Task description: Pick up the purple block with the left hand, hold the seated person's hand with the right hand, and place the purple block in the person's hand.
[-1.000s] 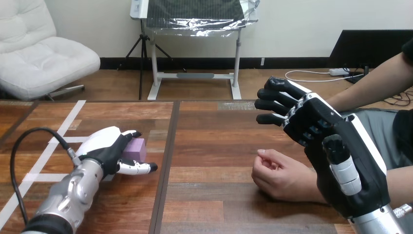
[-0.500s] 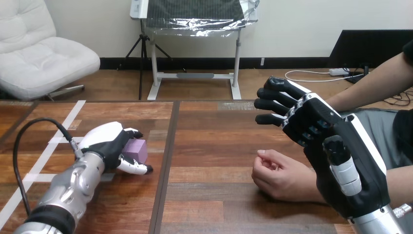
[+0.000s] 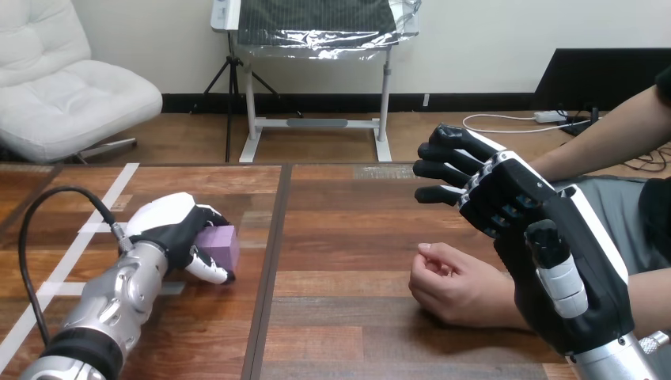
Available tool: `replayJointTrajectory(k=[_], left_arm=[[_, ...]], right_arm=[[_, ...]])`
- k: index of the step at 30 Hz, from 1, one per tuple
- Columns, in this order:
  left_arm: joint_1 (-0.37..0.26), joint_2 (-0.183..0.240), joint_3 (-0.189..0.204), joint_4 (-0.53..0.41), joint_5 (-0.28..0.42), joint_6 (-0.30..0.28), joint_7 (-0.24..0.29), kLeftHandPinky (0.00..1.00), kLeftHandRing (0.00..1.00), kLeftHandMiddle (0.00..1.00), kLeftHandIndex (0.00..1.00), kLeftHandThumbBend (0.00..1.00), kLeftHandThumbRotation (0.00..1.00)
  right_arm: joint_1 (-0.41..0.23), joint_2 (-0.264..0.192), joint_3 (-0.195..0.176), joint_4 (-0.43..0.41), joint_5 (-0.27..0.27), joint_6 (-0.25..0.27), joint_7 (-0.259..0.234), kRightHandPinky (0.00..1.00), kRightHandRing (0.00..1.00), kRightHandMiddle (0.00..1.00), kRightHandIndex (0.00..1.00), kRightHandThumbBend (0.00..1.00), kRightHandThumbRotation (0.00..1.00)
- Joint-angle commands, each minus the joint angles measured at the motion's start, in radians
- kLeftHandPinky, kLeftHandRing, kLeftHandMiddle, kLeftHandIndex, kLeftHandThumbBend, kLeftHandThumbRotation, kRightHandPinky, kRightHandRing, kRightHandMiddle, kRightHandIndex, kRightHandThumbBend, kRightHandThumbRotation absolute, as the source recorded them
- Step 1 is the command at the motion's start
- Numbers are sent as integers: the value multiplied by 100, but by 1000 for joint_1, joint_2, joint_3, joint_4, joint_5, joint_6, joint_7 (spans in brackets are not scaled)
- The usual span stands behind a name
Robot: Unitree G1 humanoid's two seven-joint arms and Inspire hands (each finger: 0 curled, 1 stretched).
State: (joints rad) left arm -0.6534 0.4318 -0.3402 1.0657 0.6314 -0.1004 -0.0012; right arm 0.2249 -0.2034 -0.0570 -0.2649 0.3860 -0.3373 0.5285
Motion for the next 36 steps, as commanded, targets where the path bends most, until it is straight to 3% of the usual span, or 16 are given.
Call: replayJointTrajectory(k=[1,23,36], left_arm=[[-64,6,-11,14,2,3,23,71,73,74,72,70,3],[-54,3,10,-1,-30,3,67,55,54,57,58,64,0],[-43,8,6,-5,-35,-30,128,31,37,45,50,68,0]], right_arm=[[-50,-12,-21,-27,14,-11,-2,74,82,83,83,94,80],[-46,-14,-24,-37,12,-4,-7,74,82,83,83,94,80],[-48,-11,-24,-31,8,-14,-8,75,82,83,83,93,81]])
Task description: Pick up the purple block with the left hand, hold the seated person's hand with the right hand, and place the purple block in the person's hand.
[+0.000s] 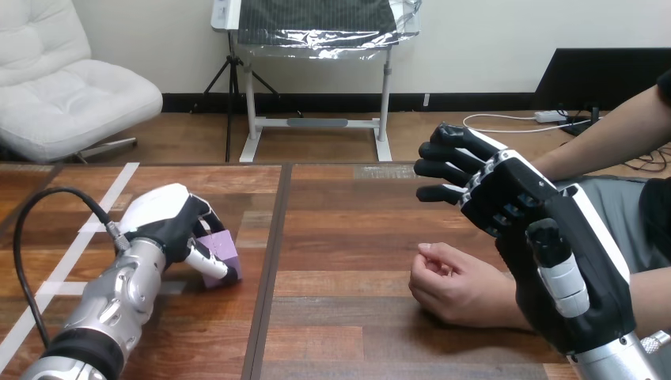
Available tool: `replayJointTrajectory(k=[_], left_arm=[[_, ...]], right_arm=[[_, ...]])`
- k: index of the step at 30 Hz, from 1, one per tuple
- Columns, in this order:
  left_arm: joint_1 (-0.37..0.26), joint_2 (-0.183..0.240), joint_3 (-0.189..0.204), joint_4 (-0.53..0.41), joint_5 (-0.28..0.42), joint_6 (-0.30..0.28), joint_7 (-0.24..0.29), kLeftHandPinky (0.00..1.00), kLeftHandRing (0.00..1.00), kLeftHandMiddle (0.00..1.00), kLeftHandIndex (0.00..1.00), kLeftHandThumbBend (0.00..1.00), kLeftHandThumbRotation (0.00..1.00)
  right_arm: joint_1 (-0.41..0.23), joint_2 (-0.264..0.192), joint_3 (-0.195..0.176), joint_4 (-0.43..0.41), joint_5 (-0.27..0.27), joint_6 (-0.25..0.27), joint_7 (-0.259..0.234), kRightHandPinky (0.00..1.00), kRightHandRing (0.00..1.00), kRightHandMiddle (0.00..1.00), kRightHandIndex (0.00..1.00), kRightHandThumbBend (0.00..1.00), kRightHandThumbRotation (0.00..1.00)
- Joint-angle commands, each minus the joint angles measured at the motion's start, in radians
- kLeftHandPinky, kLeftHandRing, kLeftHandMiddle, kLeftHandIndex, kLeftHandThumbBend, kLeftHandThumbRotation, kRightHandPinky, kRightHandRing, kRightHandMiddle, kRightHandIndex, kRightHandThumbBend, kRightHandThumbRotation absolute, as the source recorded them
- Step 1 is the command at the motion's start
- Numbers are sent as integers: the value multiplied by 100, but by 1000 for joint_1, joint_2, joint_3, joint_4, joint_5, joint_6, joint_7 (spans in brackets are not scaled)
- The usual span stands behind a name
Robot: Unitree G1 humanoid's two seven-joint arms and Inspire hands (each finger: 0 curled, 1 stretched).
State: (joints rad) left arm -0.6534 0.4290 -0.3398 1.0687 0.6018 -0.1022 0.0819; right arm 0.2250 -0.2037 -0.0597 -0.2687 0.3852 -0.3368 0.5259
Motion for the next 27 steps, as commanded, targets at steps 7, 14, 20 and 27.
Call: replayJointTrajectory(k=[7,14,20,27], left_arm=[[-44,9,6,-2,-10,-32,55,26,32,42,49,68,0],[-41,7,5,-6,-13,-36,59,29,36,44,49,67,0],[-37,7,5,-24,-11,-34,64,29,37,46,49,67,0],[-24,7,21,-76,-29,-35,53,29,38,47,50,66,0]], right_arm=[[-49,-10,-22,-26,3,-15,-9,75,82,83,83,93,81],[-53,-12,-24,-20,-14,-17,-14,74,81,82,82,92,81],[-56,-17,-26,-19,-29,-12,-19,75,82,83,82,92,82],[-67,-22,-32,-4,-52,-18,-22,79,82,82,82,94,81]])
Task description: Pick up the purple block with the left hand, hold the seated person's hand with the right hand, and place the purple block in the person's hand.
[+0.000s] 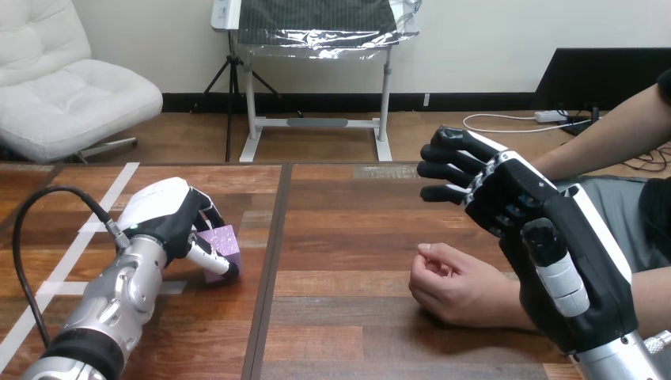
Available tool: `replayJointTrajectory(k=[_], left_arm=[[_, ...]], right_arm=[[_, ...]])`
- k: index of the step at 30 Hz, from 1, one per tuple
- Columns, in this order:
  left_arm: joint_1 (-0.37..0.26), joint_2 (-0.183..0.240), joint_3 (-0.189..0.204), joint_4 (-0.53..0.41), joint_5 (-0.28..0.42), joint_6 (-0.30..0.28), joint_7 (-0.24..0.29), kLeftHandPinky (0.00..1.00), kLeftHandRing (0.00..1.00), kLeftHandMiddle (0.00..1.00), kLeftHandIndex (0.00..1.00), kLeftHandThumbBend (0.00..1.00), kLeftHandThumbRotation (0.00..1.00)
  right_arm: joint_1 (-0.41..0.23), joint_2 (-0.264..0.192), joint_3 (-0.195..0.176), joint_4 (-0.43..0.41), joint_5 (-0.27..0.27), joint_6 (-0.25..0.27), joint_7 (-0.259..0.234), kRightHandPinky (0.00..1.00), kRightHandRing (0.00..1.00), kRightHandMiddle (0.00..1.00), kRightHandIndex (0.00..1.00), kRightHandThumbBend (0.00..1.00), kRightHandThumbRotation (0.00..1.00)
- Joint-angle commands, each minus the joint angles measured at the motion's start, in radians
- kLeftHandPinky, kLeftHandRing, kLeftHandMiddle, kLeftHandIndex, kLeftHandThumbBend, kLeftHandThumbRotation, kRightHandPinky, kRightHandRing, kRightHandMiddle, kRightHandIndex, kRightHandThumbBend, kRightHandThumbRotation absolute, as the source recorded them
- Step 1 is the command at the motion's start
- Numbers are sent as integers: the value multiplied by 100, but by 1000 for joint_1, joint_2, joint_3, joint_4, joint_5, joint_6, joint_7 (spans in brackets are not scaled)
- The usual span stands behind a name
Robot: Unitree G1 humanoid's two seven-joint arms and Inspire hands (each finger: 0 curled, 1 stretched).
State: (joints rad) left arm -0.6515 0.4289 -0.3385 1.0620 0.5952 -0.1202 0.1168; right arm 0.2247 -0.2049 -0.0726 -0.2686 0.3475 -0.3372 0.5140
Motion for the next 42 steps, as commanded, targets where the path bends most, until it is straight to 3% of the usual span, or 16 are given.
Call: replayJointTrajectory(k=[1,11,22,32,40,42], left_arm=[[-24,7,23,-76,-26,-18,17,29,38,47,50,66,0],[29,15,52,-231,-58,-2,8,31,41,49,52,65,0],[123,28,101,-457,-87,18,-13,24,33,44,51,65,0],[218,27,160,-666,-125,36,-32,23,32,42,49,65,0],[286,23,197,-806,-138,54,-45,32,40,48,49,63,0],[306,19,211,-842,-148,46,-44,33,41,49,49,64,0]], right_arm=[[-68,-21,-20,-2,-18,-20,-10,79,82,82,82,94,82],[-94,-24,-37,40,-104,-48,-40,80,82,82,82,99,83],[-122,-48,-52,80,-180,-53,-72,78,82,82,82,100,87],[-165,-99,-66,145,-236,-63,-87,79,83,83,83,99,85],[-201,-148,-73,209,-286,-89,-96,78,84,85,85,98,86],[-220,-167,-76,250,-311,-128,-99,78,85,85,85,97,85]])
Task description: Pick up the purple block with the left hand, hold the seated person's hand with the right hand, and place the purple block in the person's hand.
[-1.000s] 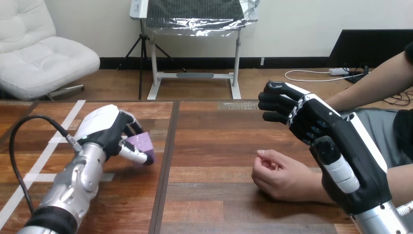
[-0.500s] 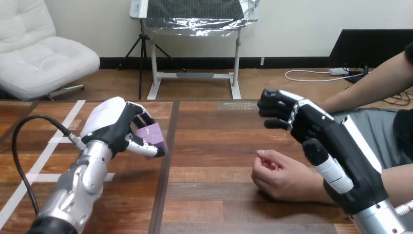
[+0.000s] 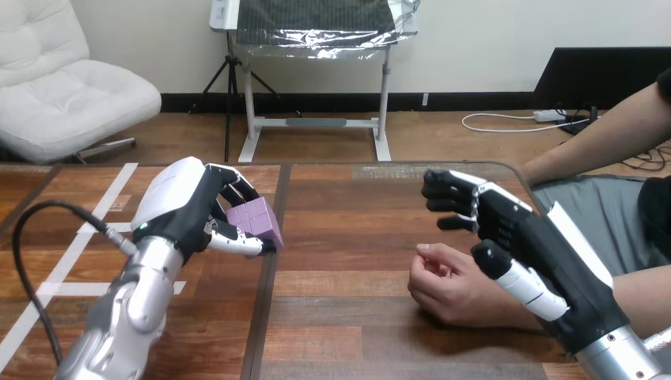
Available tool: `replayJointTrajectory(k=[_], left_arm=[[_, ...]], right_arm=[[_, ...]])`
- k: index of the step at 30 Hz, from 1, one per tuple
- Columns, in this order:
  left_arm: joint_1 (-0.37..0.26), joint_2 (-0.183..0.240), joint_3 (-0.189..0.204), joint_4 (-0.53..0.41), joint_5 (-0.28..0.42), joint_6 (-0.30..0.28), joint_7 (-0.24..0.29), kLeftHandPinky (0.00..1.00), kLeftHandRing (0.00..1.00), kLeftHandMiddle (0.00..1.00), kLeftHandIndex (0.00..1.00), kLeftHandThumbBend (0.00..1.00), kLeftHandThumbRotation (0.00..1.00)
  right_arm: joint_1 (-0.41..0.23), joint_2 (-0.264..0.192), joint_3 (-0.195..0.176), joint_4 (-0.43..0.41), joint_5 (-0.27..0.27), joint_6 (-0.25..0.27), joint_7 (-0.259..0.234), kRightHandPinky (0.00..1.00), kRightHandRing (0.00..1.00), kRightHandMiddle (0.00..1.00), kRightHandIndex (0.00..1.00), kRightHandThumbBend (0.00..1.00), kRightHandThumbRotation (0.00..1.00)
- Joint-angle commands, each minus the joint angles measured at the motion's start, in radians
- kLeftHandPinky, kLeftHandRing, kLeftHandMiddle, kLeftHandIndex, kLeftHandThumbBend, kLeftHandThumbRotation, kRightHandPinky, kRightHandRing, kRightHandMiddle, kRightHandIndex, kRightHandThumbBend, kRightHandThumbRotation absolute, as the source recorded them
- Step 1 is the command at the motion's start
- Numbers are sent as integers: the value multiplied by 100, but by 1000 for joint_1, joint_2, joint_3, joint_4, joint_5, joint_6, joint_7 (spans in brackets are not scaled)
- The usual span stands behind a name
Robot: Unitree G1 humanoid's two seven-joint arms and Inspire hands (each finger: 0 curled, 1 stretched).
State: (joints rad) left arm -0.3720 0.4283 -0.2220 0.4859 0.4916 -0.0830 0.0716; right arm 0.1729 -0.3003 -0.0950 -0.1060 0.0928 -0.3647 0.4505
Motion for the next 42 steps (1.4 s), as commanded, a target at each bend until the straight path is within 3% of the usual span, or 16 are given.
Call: replayJointTrajectory(k=[1,8,16,34,42], left_arm=[[32,18,97,-277,-47,8,2,34,42,49,49,64,0],[95,-4,136,-401,-82,18,3,36,43,49,48,65,0],[154,-17,165,-501,-121,-8,4,30,37,47,47,64,0],[279,-58,214,-722,-175,23,13,32,40,44,44,62,0],[322,-81,234,-775,-193,7,17,33,40,43,44,60,0]], right_arm=[[-174,-77,-54,99,-63,-112,-37,78,84,86,85,96,85],[-212,-136,-57,184,-127,-149,-53,78,85,86,87,92,83],[-246,-193,-56,259,-184,-174,-77,76,84,87,88,91,77],[-295,-308,-44,350,-291,-136,-113,72,84,87,88,95,65],[-316,-340,-37,403,-325,-154,-131,72,85,88,88,95,61]])
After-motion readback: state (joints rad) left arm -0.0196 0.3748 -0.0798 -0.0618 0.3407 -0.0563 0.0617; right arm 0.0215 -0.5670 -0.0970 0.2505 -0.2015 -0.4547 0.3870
